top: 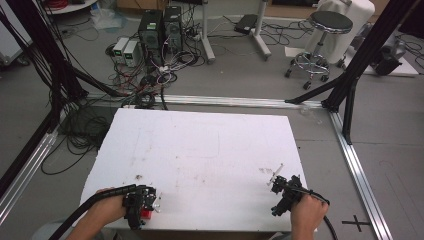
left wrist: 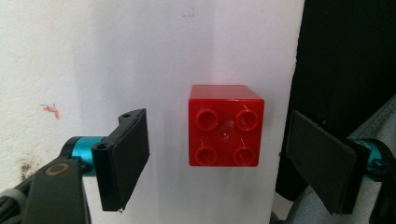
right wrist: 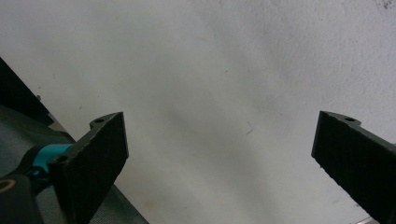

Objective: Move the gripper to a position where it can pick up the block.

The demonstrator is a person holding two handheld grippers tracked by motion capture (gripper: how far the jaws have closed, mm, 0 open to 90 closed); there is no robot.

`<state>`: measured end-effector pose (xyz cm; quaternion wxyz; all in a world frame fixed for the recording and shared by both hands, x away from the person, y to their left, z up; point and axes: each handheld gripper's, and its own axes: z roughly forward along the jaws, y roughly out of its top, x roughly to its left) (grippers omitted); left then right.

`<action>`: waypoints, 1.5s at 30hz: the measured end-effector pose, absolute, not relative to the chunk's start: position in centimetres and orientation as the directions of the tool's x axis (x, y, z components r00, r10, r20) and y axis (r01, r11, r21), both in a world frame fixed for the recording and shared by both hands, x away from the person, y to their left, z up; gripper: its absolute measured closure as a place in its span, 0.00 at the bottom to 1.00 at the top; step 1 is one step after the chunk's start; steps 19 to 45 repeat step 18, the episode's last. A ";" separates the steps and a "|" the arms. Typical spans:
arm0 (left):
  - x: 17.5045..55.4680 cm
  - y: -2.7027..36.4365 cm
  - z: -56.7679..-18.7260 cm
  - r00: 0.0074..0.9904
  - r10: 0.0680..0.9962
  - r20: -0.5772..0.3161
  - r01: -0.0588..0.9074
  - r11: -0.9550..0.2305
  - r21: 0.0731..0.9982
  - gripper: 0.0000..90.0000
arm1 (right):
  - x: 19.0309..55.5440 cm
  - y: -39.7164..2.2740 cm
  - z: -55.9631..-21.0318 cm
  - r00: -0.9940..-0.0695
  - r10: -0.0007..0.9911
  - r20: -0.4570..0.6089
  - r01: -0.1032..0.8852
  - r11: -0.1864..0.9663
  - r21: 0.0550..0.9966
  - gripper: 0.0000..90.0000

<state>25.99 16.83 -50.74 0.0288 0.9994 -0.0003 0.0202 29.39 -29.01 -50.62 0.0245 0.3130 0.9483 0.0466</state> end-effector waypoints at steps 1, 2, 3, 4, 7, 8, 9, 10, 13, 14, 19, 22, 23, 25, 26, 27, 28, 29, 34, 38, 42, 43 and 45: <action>26.1 16.8 -51.0 0.999 0.000 0.035 -0.002 -0.998 0.056 0.24 | 29.4 -29.1 -50.6 -0.805 0.593 -0.018 0.588 0.802 0.105 0.03; 26.1 16.8 -51.0 0.999 0.000 0.035 -0.002 -0.998 0.056 0.24 | 29.4 -29.1 -50.6 -0.804 0.594 -0.018 0.589 0.801 0.104 0.03; 26.1 16.7 -51.1 0.999 -0.002 0.033 -0.004 -0.999 0.054 0.24 | 29.4 -29.1 -50.6 -0.803 0.595 -0.018 0.591 0.800 0.103 0.03; 26.2 16.7 -51.2 1.000 0.003 0.026 0.002 -0.999 0.050 0.24 | 29.4 -29.1 -50.6 -0.803 0.596 -0.017 0.591 0.800 0.103 0.03; 26.2 16.7 -51.5 1.000 0.000 0.027 -0.001 -0.999 0.043 0.24 | 29.4 -29.1 -50.6 -0.804 0.595 -0.018 0.590 0.801 0.102 0.03; 26.2 16.7 -51.5 1.000 0.000 0.027 -0.001 -0.999 0.043 0.24 | 29.4 -29.1 -50.6 -0.804 0.595 -0.018 0.590 0.801 0.102 0.03; 26.2 16.7 -51.6 1.000 -0.003 0.029 -0.005 -0.999 0.042 0.24 | 29.4 -29.1 -50.6 -0.804 0.595 -0.018 0.590 0.801 0.103 0.03; 26.2 16.7 -51.6 1.000 -0.003 0.029 -0.005 -0.999 0.042 0.24 | 29.4 -29.1 -50.6 -0.804 0.595 -0.018 0.590 0.801 0.103 0.03; 26.2 16.6 -51.6 1.000 -0.003 0.023 -0.004 -0.999 0.038 0.24 | 29.4 -29.1 -50.6 -0.805 0.593 -0.018 0.589 0.802 0.104 0.03; 26.2 16.6 -51.6 1.000 -0.003 0.023 -0.004 -0.999 0.038 0.24 | 29.4 -29.1 -50.6 -0.805 0.593 -0.018 0.589 0.802 0.104 0.03; 26.1 16.6 -51.5 1.000 -0.005 0.026 -0.006 -0.999 0.037 0.24 | 29.4 -29.0 -50.6 -0.806 0.592 -0.019 0.587 0.803 0.104 0.03; 26.1 16.6 -51.5 1.000 -0.005 0.026 -0.006 -0.999 0.037 0.24 | 29.4 -29.0 -50.6 -0.806 0.592 -0.019 0.587 0.803 0.104 0.03; 26.1 16.6 -51.5 1.000 -0.005 0.026 -0.006 -0.999 0.037 0.24 | 29.4 -29.0 -50.6 -0.806 0.592 -0.019 0.587 0.803 0.104 0.03; 26.1 16.6 -51.5 1.000 -0.005 0.026 -0.006 -0.999 0.037 0.24 | 29.4 -29.0 -50.6 -0.806 0.592 -0.019 0.587 0.803 0.104 0.03; 26.1 16.6 -51.5 1.000 -0.005 0.026 -0.006 -0.999 0.037 0.24 | 29.4 -29.0 -50.6 -0.806 0.592 -0.019 0.587 0.803 0.104 0.03; 26.1 16.6 -51.5 1.000 -0.005 0.026 -0.006 -0.999 0.037 0.24 | 29.4 -29.0 -50.6 -0.806 0.592 -0.019 0.587 0.803 0.104 0.03; 26.1 16.6 -51.5 1.000 -0.005 0.026 -0.006 -0.999 0.037 0.24 | 29.4 -29.0 -50.6 -0.806 0.592 -0.019 0.587 0.803 0.104 0.03; 26.1 16.6 -51.5 1.000 -0.005 0.026 -0.006 -0.999 0.037 0.24 | 29.4 -29.0 -50.6 -0.806 0.592 -0.019 0.587 0.803 0.104 0.03; 26.1 16.6 -51.5 1.000 -0.005 0.026 -0.006 -0.999 0.037 0.24 | 29.4 -29.0 -50.6 -0.806 0.592 -0.019 0.587 0.803 0.104 0.03; 26.1 16.6 -51.5 1.000 -0.005 0.026 -0.006 -0.999 0.037 0.24 | 29.4 -29.0 -50.6 -0.806 0.592 -0.019 0.587 0.803 0.104 0.03; 26.1 16.6 -51.5 1.000 -0.005 0.026 -0.006 -0.999 0.037 0.24 | 29.4 -29.0 -50.6 -0.806 0.592 -0.019 0.587 0.803 0.104 0.03; 26.1 16.6 -51.5 1.000 -0.005 0.026 -0.006 -0.999 0.037 0.24 | 29.4 -29.0 -50.6 -0.806 0.592 -0.019 0.587 0.803 0.104 0.03; 26.1 16.6 -51.5 1.000 -0.005 0.026 -0.006 -0.999 0.037 0.24 | 29.4 -29.0 -50.6 -0.806 0.592 -0.019 0.587 0.803 0.104 0.03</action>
